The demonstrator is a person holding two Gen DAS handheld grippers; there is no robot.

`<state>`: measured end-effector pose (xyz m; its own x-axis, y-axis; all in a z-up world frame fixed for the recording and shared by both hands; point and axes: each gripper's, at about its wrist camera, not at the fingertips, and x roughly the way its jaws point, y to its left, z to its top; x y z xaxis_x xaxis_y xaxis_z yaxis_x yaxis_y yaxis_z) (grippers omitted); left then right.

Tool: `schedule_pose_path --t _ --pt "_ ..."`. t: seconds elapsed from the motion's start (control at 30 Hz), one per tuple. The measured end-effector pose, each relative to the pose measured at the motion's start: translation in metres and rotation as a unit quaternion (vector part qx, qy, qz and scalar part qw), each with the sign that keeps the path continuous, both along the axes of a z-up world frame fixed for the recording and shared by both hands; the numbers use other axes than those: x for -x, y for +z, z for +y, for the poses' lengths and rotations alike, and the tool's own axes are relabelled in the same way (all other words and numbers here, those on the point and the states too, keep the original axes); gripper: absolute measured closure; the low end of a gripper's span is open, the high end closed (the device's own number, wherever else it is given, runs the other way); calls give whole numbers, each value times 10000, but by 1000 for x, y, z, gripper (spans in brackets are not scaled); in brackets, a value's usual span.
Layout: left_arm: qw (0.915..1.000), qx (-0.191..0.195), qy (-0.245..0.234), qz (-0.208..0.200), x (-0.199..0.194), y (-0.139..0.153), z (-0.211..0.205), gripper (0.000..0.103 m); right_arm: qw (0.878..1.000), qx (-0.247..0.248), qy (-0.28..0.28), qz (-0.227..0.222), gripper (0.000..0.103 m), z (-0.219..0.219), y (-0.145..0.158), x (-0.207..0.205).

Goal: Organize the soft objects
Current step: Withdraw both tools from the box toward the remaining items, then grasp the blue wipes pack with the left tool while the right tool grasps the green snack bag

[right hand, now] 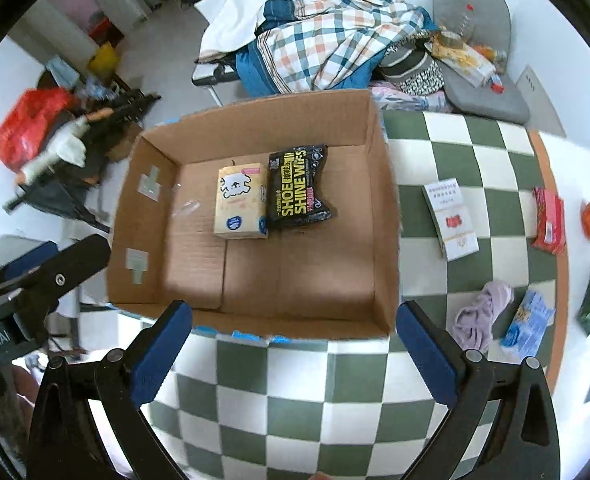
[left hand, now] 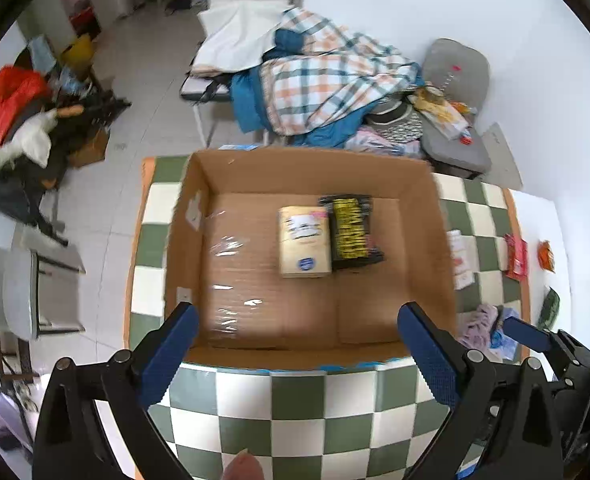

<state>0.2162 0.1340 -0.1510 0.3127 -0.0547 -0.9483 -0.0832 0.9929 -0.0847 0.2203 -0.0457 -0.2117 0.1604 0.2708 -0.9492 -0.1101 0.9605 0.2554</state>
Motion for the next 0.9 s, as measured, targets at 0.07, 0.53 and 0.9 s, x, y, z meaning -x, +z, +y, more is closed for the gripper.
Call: schedule_pose_path --t 0.07,0.53,0.9 --pt "9998 -44 -196 -63 -1 12 -23 1 9998 -179 -120 37 0 -19 7 3" --pt "9794 104 -1895 685 -39 -17 -268 1 9863 230 -1617 229 0 -288 10 20" --pt "9356 757 -2208 2648 -41 -150 -413 1 9672 698 -2199 1067 0 -464 -63 26"
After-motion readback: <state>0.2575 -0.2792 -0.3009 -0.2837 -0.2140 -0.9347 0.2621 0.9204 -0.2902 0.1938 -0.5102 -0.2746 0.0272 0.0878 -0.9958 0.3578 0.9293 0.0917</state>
